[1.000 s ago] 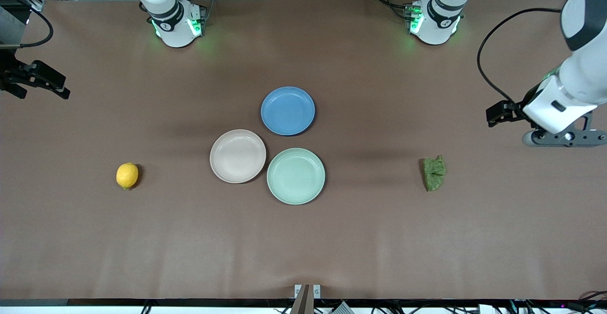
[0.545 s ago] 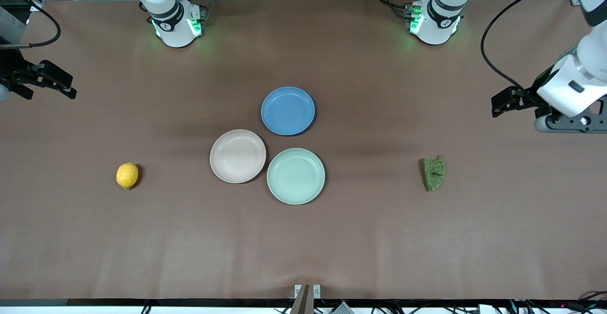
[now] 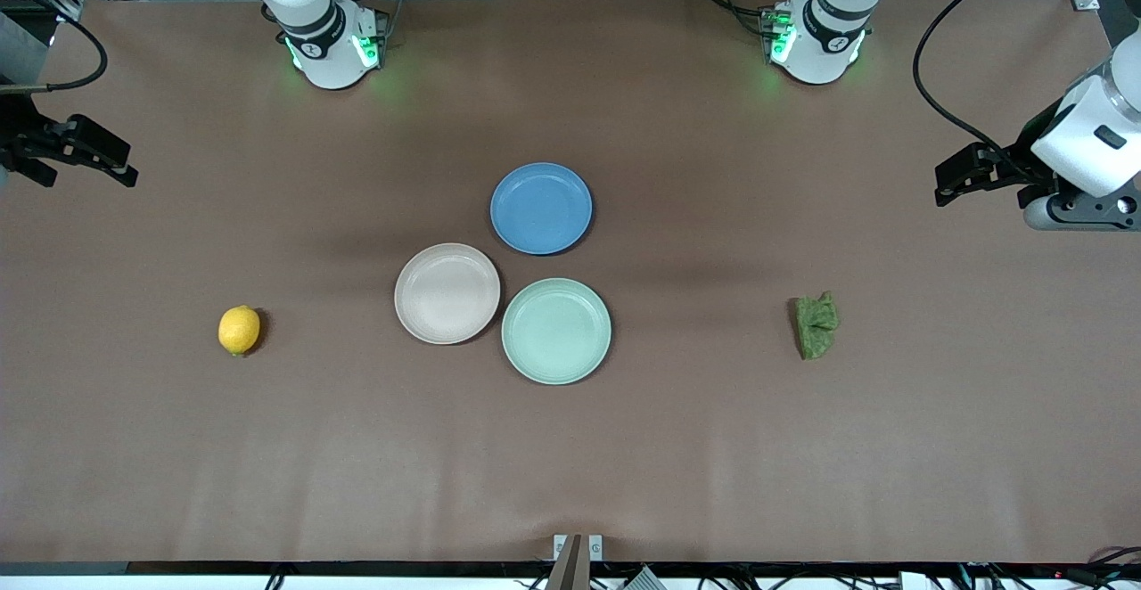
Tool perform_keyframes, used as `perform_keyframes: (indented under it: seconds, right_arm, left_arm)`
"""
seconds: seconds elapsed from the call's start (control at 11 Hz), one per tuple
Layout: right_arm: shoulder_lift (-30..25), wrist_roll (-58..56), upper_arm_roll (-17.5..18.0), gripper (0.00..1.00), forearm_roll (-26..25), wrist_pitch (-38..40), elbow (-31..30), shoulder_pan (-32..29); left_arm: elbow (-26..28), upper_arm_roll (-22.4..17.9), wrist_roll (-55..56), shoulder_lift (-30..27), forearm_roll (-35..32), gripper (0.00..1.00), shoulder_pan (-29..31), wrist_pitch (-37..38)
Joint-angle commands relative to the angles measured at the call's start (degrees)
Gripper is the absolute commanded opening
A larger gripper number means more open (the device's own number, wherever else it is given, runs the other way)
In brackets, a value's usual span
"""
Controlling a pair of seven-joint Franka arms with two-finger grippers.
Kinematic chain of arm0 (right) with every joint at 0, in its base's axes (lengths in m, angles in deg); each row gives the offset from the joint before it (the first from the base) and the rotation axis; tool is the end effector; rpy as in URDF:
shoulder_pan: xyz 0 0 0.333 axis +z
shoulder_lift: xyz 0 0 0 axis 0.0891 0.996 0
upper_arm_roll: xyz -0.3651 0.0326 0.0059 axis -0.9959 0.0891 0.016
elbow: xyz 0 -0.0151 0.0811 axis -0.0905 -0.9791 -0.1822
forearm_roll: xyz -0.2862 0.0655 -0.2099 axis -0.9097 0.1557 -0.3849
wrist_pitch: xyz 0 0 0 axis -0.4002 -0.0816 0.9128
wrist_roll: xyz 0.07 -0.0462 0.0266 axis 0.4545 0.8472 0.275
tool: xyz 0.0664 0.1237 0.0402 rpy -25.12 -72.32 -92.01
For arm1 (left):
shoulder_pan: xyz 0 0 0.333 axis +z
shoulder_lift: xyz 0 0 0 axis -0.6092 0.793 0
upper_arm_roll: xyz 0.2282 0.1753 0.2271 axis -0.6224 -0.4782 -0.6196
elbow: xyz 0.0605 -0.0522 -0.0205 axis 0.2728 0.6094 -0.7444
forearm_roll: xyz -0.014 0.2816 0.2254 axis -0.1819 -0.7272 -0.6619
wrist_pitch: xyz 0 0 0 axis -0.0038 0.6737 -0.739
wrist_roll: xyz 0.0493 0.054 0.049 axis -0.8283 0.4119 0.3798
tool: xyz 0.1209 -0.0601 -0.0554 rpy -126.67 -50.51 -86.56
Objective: Pick lemon and lettuce from plates
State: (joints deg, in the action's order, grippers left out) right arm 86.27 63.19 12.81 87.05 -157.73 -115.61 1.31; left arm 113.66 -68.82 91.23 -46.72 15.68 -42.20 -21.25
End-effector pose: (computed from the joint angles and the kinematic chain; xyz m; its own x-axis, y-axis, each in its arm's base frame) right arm 0.5062 -0.0128 0.6495 0.9995 -0.0121 0.0296 -0.0122 -0.9999 0.0036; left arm 0.5442 -0.0673 0.6299 0.9986 -0.0451 -0.0268 -0.0453 -0.9989 -0.0094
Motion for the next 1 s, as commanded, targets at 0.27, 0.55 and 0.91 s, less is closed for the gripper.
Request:
perform_keyframes:
  seconds: [0.27,0.55,0.91]
  right_arm:
    - [0.4,-0.2,0.2,1.00,-0.8,1.1,0.7,-0.5]
    - [0.5,-0.3,0.2,1.00,-0.8,1.1,0.7,-0.8]
    - [0.5,-0.3,0.2,1.00,-0.8,1.1,0.3,-1.0]
  left_arm:
    - [0.0,-0.2,-0.2,0.5,1.2,1.00,0.7,0.6]
    - [0.0,-0.2,-0.1,1.0,1.1,1.00,0.6,0.6]
    - [0.0,-0.2,-0.7,1.1,1.0,1.00,0.7,0.6]
